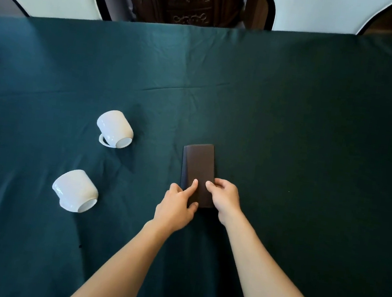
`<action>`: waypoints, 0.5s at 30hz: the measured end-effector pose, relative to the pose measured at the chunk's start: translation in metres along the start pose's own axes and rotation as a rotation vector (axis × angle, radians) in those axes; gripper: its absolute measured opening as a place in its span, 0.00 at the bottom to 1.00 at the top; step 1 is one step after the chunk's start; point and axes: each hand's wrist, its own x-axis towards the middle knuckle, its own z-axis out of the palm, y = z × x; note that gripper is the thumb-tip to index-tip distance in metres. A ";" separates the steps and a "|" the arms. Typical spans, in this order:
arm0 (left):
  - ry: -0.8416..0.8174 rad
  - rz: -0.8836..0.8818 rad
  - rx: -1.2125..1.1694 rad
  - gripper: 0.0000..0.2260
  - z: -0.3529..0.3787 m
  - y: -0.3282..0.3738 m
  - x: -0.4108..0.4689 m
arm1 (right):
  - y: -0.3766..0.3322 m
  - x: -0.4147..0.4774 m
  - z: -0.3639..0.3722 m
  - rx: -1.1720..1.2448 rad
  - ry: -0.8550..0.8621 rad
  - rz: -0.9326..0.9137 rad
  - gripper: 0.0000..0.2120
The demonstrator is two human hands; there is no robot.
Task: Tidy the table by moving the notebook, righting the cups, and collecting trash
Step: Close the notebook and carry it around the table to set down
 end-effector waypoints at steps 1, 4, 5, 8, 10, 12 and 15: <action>-0.012 -0.001 0.003 0.31 -0.002 0.000 -0.002 | 0.001 -0.004 0.001 0.055 -0.012 0.020 0.14; -0.057 -0.004 -0.030 0.30 -0.009 -0.004 -0.008 | 0.005 -0.022 0.002 0.130 -0.015 0.024 0.16; -0.069 0.003 -0.076 0.29 -0.012 -0.005 -0.010 | 0.005 -0.028 0.001 0.138 -0.012 0.013 0.17; 0.032 0.115 -0.277 0.26 -0.031 -0.014 -0.024 | 0.006 -0.055 -0.004 0.178 -0.043 -0.030 0.16; 0.180 0.219 -0.394 0.25 -0.053 -0.020 -0.030 | 0.005 -0.078 -0.013 0.272 -0.121 -0.073 0.13; 0.259 0.269 -0.549 0.26 -0.082 -0.027 -0.036 | 0.005 -0.110 -0.021 0.342 -0.187 -0.133 0.13; 0.104 0.293 -0.847 0.27 -0.120 -0.031 -0.055 | 0.011 -0.159 -0.028 0.411 -0.239 -0.207 0.12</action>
